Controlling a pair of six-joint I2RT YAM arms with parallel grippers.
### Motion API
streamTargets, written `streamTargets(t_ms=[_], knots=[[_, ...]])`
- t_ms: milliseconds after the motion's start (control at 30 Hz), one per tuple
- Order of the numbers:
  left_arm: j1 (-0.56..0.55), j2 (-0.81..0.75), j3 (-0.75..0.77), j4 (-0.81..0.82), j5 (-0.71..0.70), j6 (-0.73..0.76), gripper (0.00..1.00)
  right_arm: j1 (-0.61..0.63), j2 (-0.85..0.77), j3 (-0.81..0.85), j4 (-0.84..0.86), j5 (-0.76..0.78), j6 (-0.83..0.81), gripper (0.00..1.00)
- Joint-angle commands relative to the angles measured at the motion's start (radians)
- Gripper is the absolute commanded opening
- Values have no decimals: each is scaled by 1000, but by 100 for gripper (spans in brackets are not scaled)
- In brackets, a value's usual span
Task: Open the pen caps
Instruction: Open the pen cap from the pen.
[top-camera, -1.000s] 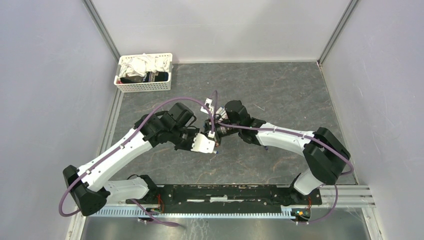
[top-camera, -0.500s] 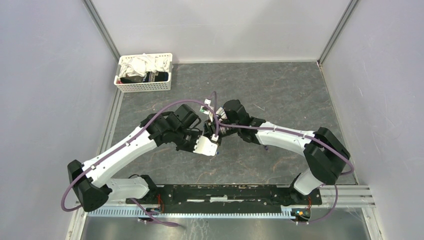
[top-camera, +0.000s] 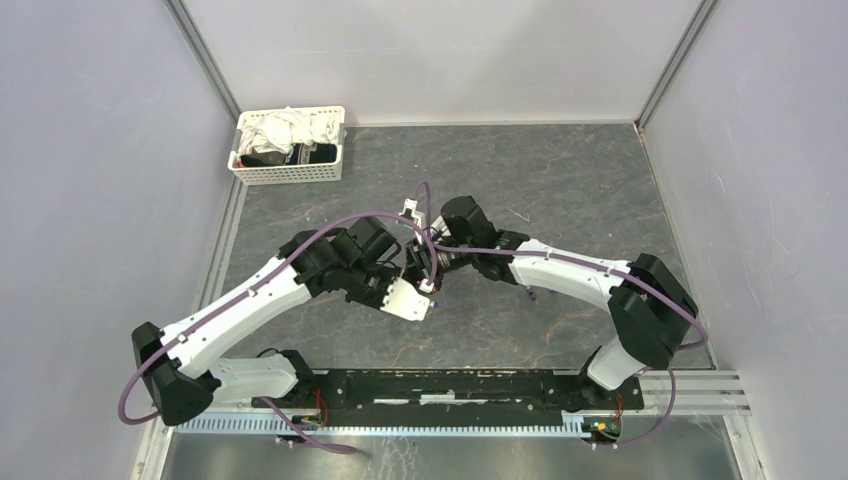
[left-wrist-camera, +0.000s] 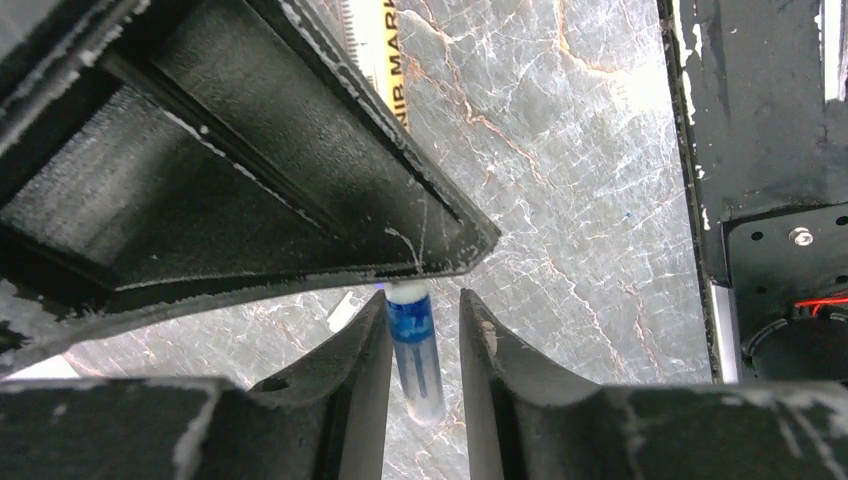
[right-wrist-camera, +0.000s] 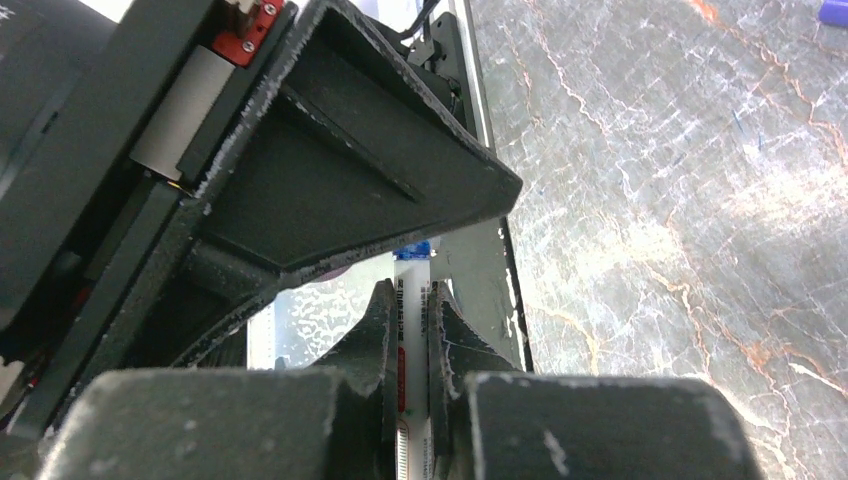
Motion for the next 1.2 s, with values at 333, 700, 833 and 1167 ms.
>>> streamTargets(t_ms=[333,700,833,1167], knots=[[-15,29,14,30,30,-3,38,4,14,51,5,-6,0,0],[-16,18,-29,36,-24,32,9,4,21,37,11,-10,-6,0],[-15,-8,-75,25,-74,68,2,2,21,36,-23,-3,-29,0],[-17,57,-29,36,-59,73,2,-1,90,112,-27,3,-15,0]])
